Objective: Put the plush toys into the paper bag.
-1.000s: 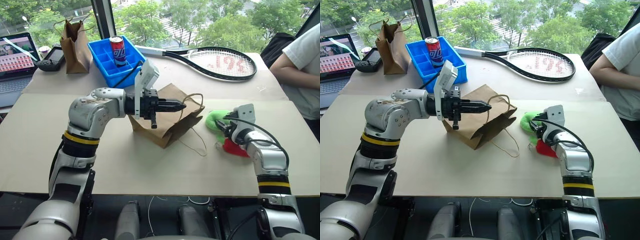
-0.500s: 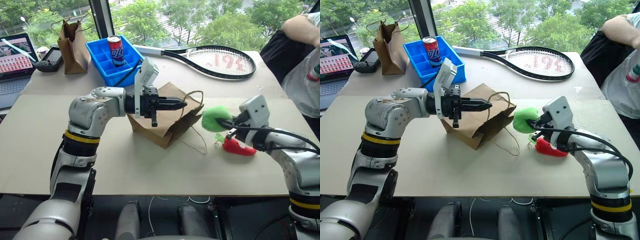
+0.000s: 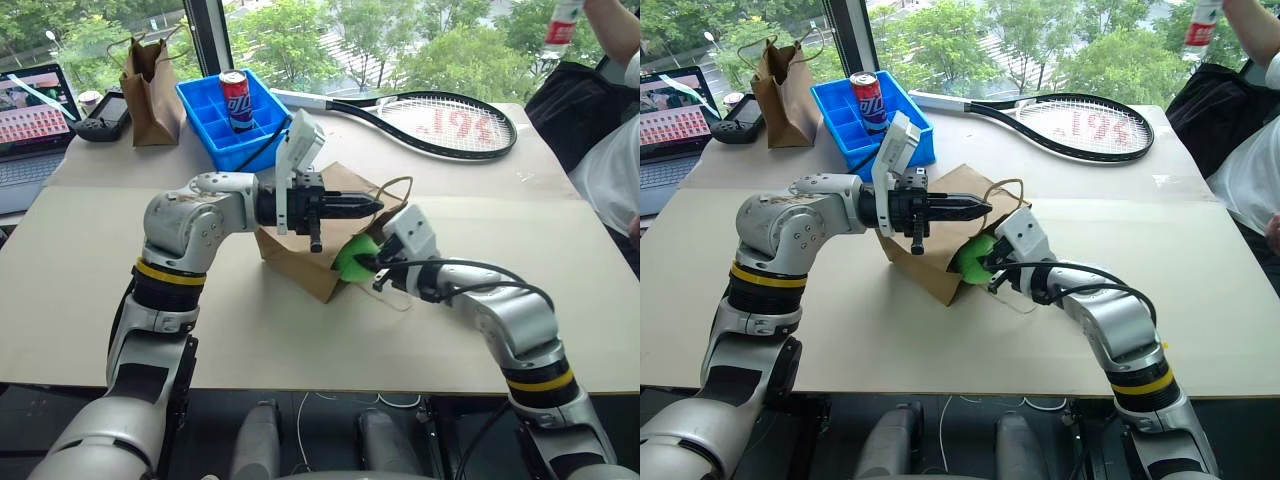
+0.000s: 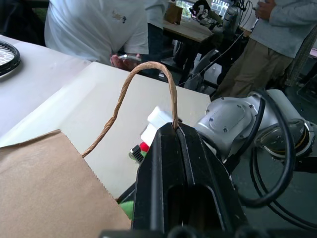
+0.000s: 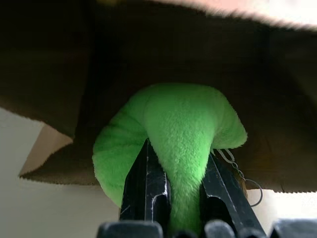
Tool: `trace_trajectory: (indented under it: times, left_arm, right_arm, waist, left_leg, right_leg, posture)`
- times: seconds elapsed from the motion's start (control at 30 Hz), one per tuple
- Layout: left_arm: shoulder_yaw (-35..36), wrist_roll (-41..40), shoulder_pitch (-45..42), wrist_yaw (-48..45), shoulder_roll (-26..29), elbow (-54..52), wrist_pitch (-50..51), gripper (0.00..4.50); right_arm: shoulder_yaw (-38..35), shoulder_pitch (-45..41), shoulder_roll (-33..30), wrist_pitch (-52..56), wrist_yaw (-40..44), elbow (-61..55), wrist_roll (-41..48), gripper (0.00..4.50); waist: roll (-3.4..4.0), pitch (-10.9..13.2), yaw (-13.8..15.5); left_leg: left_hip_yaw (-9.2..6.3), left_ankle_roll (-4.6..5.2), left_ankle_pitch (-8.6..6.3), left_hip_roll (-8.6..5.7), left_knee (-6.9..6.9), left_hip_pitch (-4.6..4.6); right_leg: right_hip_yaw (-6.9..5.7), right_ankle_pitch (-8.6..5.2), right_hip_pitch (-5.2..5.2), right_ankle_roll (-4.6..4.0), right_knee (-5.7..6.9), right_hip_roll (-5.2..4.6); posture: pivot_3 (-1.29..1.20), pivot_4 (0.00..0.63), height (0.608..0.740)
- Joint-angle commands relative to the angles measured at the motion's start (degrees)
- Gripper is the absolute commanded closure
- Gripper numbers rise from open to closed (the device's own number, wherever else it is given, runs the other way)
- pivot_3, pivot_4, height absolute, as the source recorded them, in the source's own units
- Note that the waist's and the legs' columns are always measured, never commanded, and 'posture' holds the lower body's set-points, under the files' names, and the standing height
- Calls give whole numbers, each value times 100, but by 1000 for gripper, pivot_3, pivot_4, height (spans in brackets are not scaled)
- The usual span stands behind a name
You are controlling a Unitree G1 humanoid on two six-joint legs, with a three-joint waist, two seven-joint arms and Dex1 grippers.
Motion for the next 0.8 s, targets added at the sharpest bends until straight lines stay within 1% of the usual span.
trace_trajectory:
  times: [0.03,0.07,0.1,0.17,0.23,0.27,0.37,0.43,0.67,0.8]
  left_arm:
    - [164,-189,-83,104,-40,-269,71,4500]
    - [174,-198,-74,135,-44,-284,81,4500]
    - [183,-211,-58,162,-42,-306,90,4500]
    - [214,-247,-34,226,-37,-342,112,4500]
    - [227,-265,-16,270,-27,-364,117,4500]
    - [231,-272,-9,291,-31,-370,116,4500]
    - [227,-301,11,353,-44,-400,110,4500]
    - [222,-318,15,383,-56,-405,100,4500]
    - [166,-230,12,404,-105,-326,-47,4500]
    - [-8,-22,-85,323,-183,-110,-339,4500]
  right_arm:
    - [-95,-81,383,-582,-5,152,8,4438]
    - [-72,-53,463,-724,-31,267,-57,4438]
    - [120,-43,390,-981,-45,427,-346,4438]
    - [-303,44,976,-1159,-122,556,108,4438]
    - [97,-28,730,-1645,-79,730,-520,4438]
    - [118,-19,815,-1738,18,707,-469,4438]
    - [480,-99,642,-2264,4,859,-1069,4438]
    - [392,-43,789,-2300,126,730,-846,4439]
    - [218,243,701,-2326,43,387,-967,4445]
    - [-363,484,719,-2206,-190,-107,-725,4446]
  waist:
    - [0,0,-4]
    - [0,0,-5]
    - [0,0,-8]
    - [0,0,-11]
    - [0,0,-12]
    - [-1,0,-14]
    - [-1,1,-14]
    - [-1,1,-14]
    - [-1,0,-1]
    - [-1,1,9]
  left_leg:
    - [0,0,0,0,0,0]
    - [-1,0,0,0,1,0]
    - [-3,0,0,1,2,0]
    - [-3,0,0,1,2,0]
    - [-6,0,0,1,2,0]
    - [-5,0,0,0,2,0]
    - [-5,0,0,0,2,0]
    - [-5,-1,0,0,2,0]
    - [-5,-1,0,0,2,0]
    - [-5,-1,0,0,2,0]
  right_leg:
    - [0,0,0,0,0,0]
    - [0,0,0,1,1,0]
    - [-2,0,0,1,3,2]
    - [-2,-1,0,3,5,2]
    - [-3,-3,0,6,6,3]
    - [-2,-2,-1,5,6,2]
    - [-2,-2,-1,5,6,2]
    - [-2,-3,-1,6,6,2]
    - [-3,-2,1,4,6,2]
    - [-3,-2,1,4,6,2]
  posture:
    - [0,150,731]
    - [0,150,731]
    - [0,150,731]
    - [0,150,731]
    - [0,150,731]
    - [0,150,731]
    - [0,150,731]
    - [0,150,731]
    - [0,150,731]
    - [0,150,731]
